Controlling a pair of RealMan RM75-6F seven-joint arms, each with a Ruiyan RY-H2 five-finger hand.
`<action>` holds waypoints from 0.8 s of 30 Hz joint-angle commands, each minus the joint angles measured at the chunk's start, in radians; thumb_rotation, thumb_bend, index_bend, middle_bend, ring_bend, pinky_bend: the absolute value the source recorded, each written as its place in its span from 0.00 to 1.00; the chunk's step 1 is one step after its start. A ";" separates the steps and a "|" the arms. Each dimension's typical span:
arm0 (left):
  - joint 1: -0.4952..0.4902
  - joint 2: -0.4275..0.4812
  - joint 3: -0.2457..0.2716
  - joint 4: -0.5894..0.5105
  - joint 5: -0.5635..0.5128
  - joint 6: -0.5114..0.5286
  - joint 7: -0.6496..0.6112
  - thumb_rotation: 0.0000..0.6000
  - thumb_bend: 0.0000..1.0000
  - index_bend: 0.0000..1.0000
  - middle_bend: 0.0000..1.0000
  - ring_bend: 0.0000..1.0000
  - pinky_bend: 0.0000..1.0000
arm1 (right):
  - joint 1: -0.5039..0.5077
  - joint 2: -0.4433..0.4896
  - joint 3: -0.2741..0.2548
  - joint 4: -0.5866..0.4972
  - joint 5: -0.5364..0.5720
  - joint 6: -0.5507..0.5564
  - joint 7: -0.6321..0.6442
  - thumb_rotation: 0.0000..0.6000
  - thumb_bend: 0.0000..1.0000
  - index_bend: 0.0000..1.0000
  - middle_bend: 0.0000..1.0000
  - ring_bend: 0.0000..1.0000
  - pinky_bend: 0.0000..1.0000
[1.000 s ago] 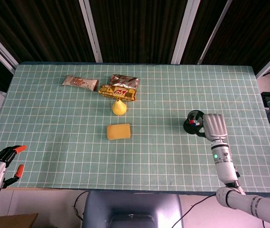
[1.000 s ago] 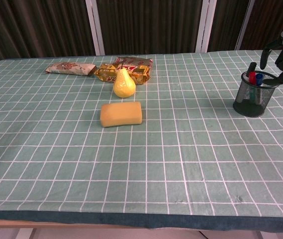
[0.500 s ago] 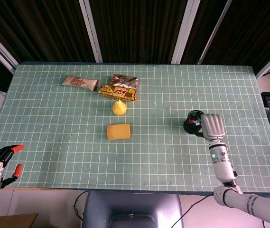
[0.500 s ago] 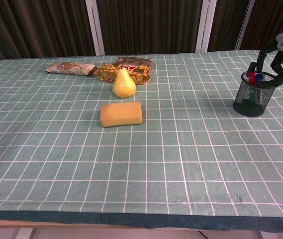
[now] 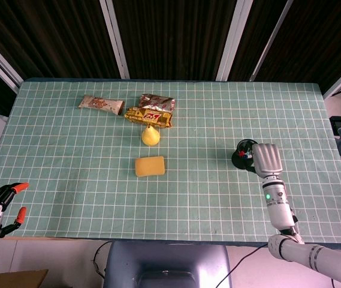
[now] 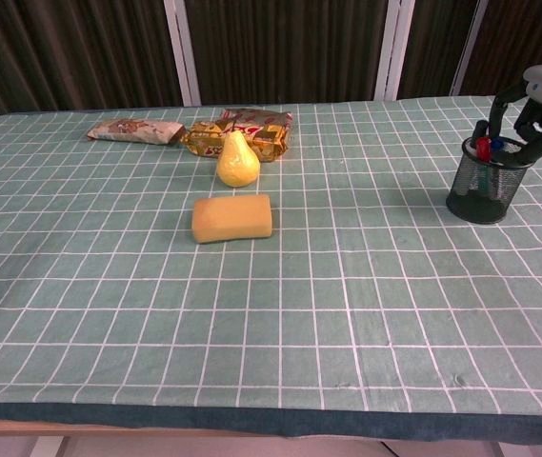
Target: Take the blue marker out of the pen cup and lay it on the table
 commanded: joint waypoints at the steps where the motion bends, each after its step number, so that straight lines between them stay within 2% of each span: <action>1: 0.001 0.000 0.000 0.000 0.000 0.001 -0.002 1.00 0.48 0.24 0.23 0.22 0.39 | -0.001 -0.003 0.000 0.005 -0.002 0.000 0.003 1.00 0.51 0.64 1.00 1.00 1.00; 10: 0.001 0.000 -0.002 0.001 -0.001 0.000 -0.003 1.00 0.48 0.24 0.23 0.22 0.39 | -0.006 -0.013 -0.002 0.023 -0.010 0.002 0.018 1.00 0.55 0.67 1.00 1.00 1.00; 16: 0.001 0.000 -0.002 0.000 -0.001 0.000 -0.001 1.00 0.48 0.24 0.23 0.22 0.39 | -0.013 -0.010 0.003 0.019 -0.013 0.018 0.022 1.00 0.65 0.75 1.00 1.00 1.00; 20: 0.000 0.000 -0.003 0.000 -0.002 -0.002 -0.002 1.00 0.48 0.24 0.23 0.22 0.39 | -0.026 0.005 0.010 -0.005 -0.018 0.047 0.021 1.00 0.73 0.81 1.00 1.00 1.00; 24: 0.001 0.001 -0.003 0.000 -0.004 -0.001 -0.005 1.00 0.48 0.24 0.23 0.22 0.39 | -0.049 0.039 0.024 -0.071 -0.022 0.096 0.021 1.00 0.75 0.82 1.00 1.00 1.00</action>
